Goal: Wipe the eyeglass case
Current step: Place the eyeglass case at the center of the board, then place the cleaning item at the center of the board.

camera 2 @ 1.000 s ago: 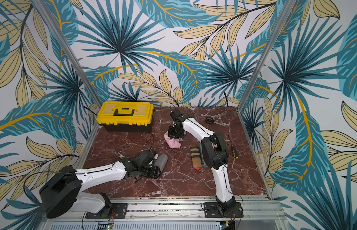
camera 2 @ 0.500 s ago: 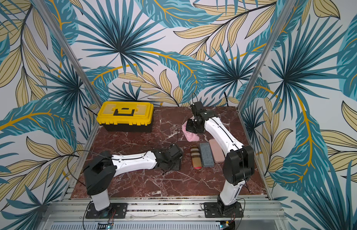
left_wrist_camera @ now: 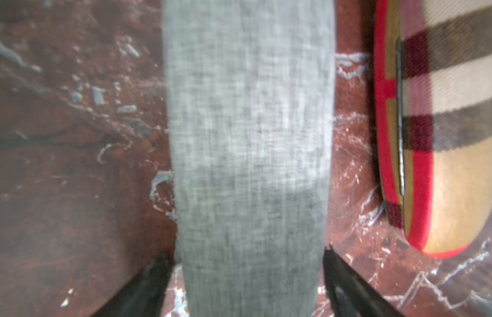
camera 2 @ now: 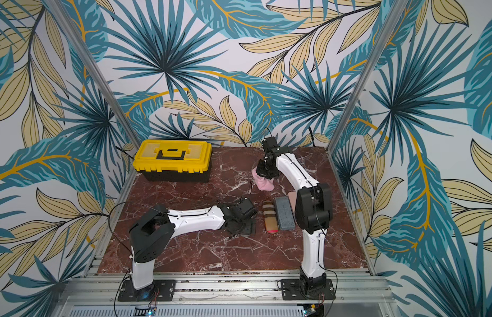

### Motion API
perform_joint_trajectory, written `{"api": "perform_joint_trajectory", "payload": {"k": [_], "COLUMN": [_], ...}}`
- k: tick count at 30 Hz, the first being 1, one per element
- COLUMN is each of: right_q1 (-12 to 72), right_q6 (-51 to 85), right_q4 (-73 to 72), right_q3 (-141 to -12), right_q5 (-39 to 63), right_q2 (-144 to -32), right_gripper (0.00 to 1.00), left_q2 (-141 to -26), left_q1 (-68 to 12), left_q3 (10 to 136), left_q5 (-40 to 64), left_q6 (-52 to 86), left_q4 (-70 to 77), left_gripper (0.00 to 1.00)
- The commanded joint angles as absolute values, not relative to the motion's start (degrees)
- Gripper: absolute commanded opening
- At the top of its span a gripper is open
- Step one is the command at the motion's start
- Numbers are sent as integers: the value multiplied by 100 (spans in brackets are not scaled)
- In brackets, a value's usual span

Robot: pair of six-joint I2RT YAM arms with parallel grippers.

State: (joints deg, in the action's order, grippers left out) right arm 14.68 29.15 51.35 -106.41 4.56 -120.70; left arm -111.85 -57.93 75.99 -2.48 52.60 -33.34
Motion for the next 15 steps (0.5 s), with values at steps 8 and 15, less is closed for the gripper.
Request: {"api": "perform_joint_trajectory", "payload": {"k": [8, 15], "right_q1": [1458, 1459], "right_q6": [2707, 2828], "right_q4": [6321, 6302], "right_q3": [-11775, -11737], "right_q5": [1045, 1602], "right_q2": [-12598, -12318], "right_gripper": [61, 68], "left_q2": [-10007, -10010], "left_q1": [-5642, -5013], "left_q3": [7314, 7689], "left_q5": [-290, -286], "left_q6": [4854, 3937], "left_q4": [-3354, -2773], "left_gripper": [98, 80]}}
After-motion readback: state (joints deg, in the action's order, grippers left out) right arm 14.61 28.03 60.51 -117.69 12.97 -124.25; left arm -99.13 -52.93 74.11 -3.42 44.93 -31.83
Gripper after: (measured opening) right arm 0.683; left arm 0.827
